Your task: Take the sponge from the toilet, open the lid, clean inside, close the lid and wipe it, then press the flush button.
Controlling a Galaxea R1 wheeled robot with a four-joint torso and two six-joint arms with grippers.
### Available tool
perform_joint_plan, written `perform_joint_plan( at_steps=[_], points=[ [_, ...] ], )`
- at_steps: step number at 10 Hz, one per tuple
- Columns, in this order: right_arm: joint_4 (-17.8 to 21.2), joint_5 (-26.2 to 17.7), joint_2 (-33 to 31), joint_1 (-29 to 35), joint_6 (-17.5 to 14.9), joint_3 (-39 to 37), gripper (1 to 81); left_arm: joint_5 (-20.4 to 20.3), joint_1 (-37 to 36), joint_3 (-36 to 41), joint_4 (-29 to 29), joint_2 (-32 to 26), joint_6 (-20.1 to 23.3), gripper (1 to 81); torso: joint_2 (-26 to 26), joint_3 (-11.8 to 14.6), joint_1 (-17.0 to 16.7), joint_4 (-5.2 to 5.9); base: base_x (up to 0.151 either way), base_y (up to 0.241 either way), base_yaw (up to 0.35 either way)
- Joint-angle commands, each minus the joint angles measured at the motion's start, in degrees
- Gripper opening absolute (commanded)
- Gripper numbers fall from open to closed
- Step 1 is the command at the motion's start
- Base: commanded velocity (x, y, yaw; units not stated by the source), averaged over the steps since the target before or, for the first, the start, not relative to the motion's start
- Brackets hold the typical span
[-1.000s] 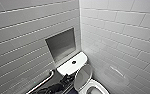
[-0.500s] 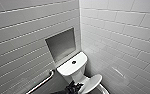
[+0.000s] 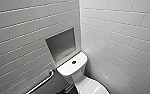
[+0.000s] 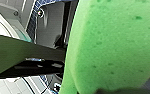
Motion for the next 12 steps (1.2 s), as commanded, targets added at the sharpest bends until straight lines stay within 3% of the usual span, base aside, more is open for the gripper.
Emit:
perform_joint_plan(
  at_steps=[1,3,6,8,12],
  points=[
    [0.53,0.52,-2.3,0.11,0.28,2.03,1.0,-0.28,3.66,11.63,11.39,-11.63,0.33,81.1,0.0,0.0,0.0,0.0,0.0,0.0,0.0],
    [1.68,7.1,-6.16,0.55,2.2,2.73,1.0,-0.37,9.28,13.67,15.37,-16.05,0.42,81.1,0.0,0.0,0.0,0.0,0.0,0.0,0.0],
    [1.76,7.37,-10.64,5.99,4.67,5.0,1.0,-0.46,18.07,14.55,20.45,-20.45,0.42,81.1,0.0,0.0,0.0,0.0,0.0,0.0,0.0],
    [1.76,6.41,-14.33,10.74,6.77,11.4,1.0,-0.37,23.78,14.02,24.68,-20.18,0.33,81.1,0.0,0.0,0.0,0.0,0.0,0.0,0.0],
    [1.93,6.41,-16.01,8.12,7.9,13.19,1.0,-0.37,27.56,9.99,25.04,-18.09,0.24,81.1,0.0,0.0,0.0,0.0,0.0,0.0,0.0]
  ],
)
